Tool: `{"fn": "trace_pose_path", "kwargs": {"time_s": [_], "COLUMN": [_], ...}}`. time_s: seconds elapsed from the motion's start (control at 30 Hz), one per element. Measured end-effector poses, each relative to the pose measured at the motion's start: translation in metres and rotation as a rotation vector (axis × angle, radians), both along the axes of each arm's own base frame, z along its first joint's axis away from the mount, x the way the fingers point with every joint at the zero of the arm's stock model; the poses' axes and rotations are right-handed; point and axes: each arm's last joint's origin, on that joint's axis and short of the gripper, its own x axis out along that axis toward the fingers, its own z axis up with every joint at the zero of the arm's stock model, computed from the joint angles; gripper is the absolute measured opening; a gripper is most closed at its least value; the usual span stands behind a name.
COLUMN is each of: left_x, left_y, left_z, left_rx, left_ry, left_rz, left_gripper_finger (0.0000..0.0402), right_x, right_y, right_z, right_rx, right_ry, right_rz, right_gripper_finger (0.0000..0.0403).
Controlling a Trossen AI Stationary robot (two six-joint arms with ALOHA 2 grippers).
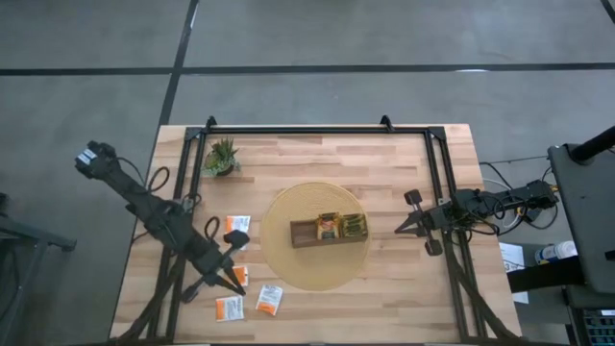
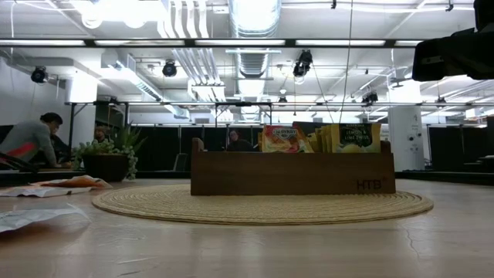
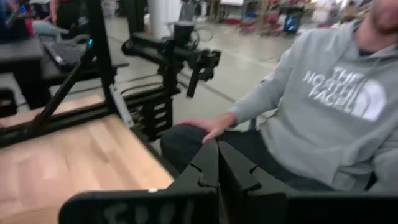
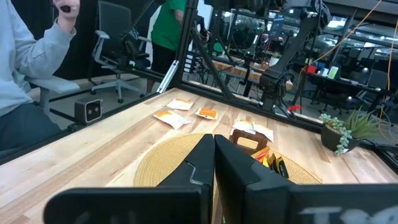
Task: Pick & Place Tea
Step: Put the white tea bag into the left of the wooden organizer
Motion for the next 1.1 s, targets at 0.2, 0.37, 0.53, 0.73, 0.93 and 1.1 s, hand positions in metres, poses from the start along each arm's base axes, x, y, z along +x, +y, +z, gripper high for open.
{"fn": "trace_pose_path", "kwargs": {"time_s": [0.2, 0.37, 0.53, 0.73, 0.93, 1.1], "left_x": [-0.002, 0.0, 0.007, 0.021, 0.036, 0.046], "left_y": [-0.007, -0.016, -0.027, -0.042, -0.056, -0.062], "left_z": [0.0, -0.002, -0.003, -0.001, -0.006, -0.01], "left_rx": [0.035, 0.087, 0.17, 0.245, 0.313, 0.364], "left_ry": [0.009, 0.03, 0.089, 0.16, 0.316, 0.434], "left_rz": [-0.012, 0.0, 0.091, 0.176, 0.207, 0.333], "left_gripper_finger": [0.0, 0.0, 0.0, 0.0, 0.0, 0.0], "right_x": [0.0, 0.0, 0.0, 0.0, 0.0, 0.0], "right_y": [0.0, 0.0, 0.0, 0.0, 0.0, 0.0], "right_z": [0.0, 0.0, 0.0, 0.0, 0.0, 0.0], "right_rx": [0.0, 0.0, 0.0, 0.0, 0.0, 0.0], "right_ry": [0.0, 0.0, 0.0, 0.0, 0.0, 0.0], "right_rz": [0.0, 0.0, 0.0, 0.0, 0.0, 0.0], "right_gripper_finger": [0.0009, 0.0009, 0.0009, 0.0009, 0.0009, 0.0009]}}
